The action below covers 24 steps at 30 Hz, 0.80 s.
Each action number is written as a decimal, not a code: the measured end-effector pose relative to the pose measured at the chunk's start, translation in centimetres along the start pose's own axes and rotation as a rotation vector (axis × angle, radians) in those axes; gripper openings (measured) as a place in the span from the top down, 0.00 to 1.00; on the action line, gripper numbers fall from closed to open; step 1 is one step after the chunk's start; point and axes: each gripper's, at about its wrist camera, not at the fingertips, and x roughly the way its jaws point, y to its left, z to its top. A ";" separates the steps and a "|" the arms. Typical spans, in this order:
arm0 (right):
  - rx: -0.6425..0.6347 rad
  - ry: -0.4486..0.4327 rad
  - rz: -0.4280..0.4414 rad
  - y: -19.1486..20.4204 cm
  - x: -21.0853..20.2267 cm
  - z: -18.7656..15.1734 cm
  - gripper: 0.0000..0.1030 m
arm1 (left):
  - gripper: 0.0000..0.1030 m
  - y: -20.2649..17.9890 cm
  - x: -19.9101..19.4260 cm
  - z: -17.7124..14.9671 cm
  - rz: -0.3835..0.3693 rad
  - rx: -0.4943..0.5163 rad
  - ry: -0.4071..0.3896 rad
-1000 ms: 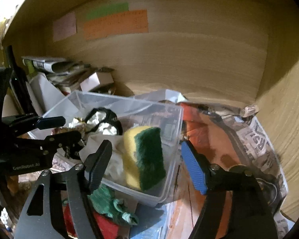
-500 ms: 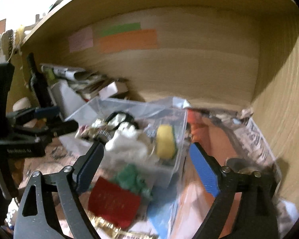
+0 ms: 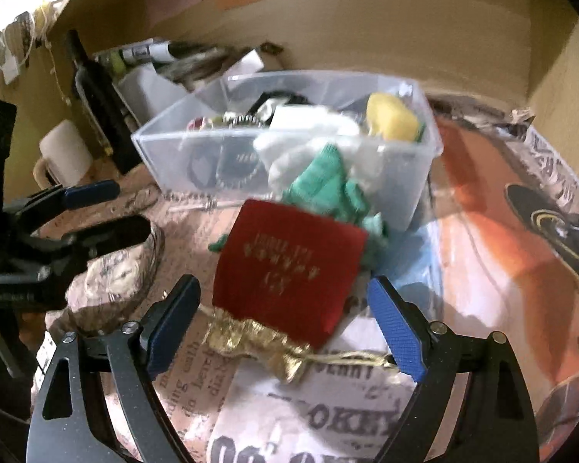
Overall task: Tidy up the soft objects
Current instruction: 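Grasp the red pouch with the right tool while the left tool grasps the green cloth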
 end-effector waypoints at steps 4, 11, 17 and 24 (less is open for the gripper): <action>-0.027 0.040 -0.010 0.4 0.8 -0.8 0.35 | 0.13 -0.4 0.3 -1.1 -0.002 0.003 0.021; -0.073 0.020 -0.033 0.6 0.3 -2.0 0.53 | 0.13 -0.5 1.0 -1.5 -0.026 -0.003 0.038; -0.058 -0.003 -0.042 0.0 -0.3 -2.3 0.81 | 0.13 -1.4 1.2 -1.2 -0.036 0.011 0.040; -0.027 -0.081 -0.007 -0.3 -2.4 -1.8 0.85 | 0.13 -2.7 1.6 -0.2 -0.046 0.037 0.041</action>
